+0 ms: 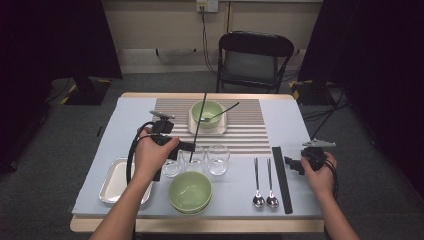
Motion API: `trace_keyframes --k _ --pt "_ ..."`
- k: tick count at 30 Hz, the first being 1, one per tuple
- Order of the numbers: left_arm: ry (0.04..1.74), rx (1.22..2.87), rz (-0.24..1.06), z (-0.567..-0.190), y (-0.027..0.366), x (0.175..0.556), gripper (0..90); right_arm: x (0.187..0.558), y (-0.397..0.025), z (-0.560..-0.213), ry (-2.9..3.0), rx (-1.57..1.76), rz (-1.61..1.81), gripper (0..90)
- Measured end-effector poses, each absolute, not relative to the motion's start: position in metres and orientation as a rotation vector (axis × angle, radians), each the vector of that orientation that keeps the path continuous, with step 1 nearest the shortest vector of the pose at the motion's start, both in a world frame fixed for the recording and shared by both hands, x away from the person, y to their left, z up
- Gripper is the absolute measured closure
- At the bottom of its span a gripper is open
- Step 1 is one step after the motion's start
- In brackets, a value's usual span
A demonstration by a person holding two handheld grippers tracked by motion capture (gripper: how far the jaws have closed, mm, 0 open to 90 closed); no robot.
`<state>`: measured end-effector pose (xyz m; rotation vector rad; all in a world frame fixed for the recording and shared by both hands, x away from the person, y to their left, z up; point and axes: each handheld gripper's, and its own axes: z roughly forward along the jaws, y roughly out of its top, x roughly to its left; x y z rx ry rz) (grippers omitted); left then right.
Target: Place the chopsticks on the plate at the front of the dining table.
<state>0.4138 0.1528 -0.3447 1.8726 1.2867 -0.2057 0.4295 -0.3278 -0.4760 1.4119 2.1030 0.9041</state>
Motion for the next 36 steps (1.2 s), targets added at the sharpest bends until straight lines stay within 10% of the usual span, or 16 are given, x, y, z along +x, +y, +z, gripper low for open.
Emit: trace_keyframes --k 36 --pt "1.433 1.761 -0.075 -0.343 0.179 0.448 87.3 0.429 -0.327 -0.478 2.096 1.412 0.895 19.6"
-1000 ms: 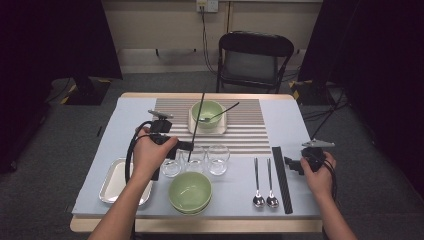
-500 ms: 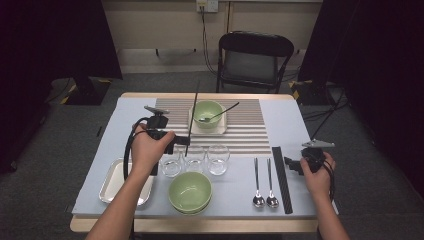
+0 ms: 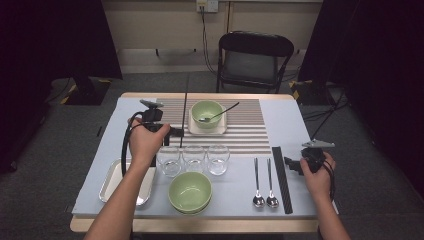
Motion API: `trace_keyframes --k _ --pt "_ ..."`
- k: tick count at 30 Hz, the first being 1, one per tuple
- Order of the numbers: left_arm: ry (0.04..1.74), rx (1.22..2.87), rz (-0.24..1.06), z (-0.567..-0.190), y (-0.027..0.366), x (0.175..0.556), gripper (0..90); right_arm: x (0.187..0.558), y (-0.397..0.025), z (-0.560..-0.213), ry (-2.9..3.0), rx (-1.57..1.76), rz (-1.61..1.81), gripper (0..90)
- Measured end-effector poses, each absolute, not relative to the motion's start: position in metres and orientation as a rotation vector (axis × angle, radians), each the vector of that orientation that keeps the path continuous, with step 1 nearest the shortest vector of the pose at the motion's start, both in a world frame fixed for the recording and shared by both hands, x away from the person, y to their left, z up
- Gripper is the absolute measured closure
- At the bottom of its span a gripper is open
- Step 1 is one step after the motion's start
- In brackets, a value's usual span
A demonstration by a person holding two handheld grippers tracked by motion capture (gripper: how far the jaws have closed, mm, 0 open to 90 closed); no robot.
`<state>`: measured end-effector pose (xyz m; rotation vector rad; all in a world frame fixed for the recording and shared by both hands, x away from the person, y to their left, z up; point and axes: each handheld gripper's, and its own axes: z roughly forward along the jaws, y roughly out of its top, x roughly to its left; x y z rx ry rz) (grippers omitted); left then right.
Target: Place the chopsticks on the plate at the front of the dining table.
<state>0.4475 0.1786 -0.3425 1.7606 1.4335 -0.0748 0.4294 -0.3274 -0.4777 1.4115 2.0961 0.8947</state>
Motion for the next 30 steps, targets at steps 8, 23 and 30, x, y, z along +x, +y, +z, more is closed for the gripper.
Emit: trace_keyframes --k 8,23,30 --pt "1.469 1.753 -0.046 -0.347 0.181 0.455 87.3 0.430 -0.328 -0.478 2.096 1.409 0.896 19.6" --pt "1.503 1.731 -0.021 -0.343 0.178 0.467 87.3 0.430 -0.328 -0.478 2.095 1.411 0.901 19.6" --pt "1.515 1.741 -0.002 -0.344 0.178 0.470 87.3 0.430 -0.328 -0.478 2.096 1.413 0.903 19.6"
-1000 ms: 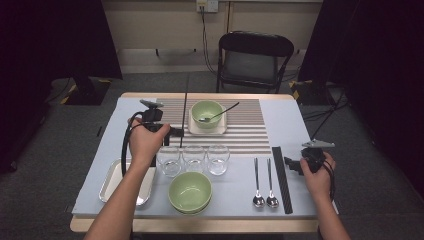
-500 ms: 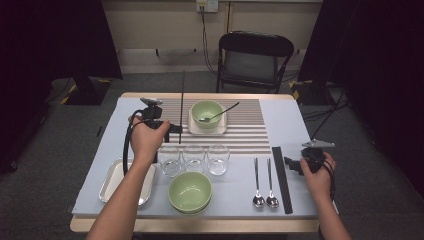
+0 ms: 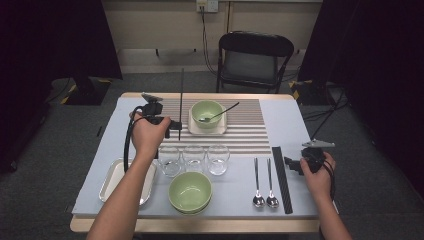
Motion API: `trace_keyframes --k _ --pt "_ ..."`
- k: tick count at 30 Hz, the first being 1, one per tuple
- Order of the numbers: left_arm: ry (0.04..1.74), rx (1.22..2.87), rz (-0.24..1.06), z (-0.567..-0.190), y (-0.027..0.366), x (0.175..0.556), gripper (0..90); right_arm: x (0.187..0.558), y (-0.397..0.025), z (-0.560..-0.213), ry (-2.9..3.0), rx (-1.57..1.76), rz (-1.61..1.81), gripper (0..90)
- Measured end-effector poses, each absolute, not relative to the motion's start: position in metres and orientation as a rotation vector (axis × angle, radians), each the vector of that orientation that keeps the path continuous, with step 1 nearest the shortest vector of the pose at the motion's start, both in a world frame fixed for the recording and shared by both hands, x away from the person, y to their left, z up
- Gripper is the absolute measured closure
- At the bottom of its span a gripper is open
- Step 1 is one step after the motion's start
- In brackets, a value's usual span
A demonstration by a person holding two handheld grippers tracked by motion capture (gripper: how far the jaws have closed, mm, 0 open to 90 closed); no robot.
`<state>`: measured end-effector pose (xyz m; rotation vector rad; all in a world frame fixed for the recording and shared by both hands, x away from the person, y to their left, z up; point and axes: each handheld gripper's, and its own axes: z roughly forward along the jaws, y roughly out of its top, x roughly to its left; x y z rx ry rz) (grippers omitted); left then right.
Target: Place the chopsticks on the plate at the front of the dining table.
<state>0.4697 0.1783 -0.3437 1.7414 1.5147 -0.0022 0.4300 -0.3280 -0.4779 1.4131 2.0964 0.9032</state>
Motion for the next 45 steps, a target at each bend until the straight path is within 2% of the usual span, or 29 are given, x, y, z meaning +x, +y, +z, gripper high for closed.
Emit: trace_keyframes --k 45 --pt "1.621 1.719 0.018 -0.360 0.173 0.510 87.2 0.430 -0.328 -0.478 2.095 1.413 0.906 19.5"
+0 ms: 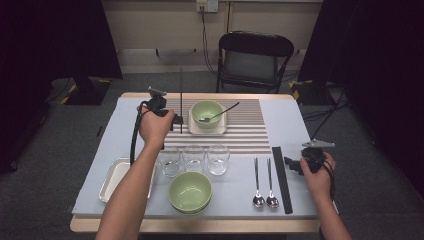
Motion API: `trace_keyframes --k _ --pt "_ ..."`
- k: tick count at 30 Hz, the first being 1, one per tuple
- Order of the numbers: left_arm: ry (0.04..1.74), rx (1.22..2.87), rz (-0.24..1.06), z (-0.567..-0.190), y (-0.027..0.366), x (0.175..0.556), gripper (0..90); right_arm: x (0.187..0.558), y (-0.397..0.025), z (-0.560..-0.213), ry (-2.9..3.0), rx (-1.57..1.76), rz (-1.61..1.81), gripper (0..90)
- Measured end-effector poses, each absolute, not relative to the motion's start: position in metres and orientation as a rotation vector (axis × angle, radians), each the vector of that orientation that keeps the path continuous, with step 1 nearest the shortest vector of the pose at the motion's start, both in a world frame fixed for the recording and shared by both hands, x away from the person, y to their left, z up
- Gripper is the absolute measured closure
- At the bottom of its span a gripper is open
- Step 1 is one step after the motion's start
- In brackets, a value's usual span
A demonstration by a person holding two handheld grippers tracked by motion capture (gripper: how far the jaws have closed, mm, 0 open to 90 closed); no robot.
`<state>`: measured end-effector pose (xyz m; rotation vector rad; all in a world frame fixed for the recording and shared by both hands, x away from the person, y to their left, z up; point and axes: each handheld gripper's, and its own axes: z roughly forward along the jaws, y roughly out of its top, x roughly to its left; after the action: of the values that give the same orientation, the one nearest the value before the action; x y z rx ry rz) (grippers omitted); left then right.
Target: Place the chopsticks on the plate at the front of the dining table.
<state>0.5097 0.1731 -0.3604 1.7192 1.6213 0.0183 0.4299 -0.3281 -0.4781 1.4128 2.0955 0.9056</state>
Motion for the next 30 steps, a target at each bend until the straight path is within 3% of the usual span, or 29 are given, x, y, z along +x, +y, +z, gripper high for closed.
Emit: trace_keyframes --k 30 --pt "1.645 1.748 0.010 -0.381 0.148 0.528 87.2 0.430 -0.328 -0.478 2.095 1.412 0.904 19.5"
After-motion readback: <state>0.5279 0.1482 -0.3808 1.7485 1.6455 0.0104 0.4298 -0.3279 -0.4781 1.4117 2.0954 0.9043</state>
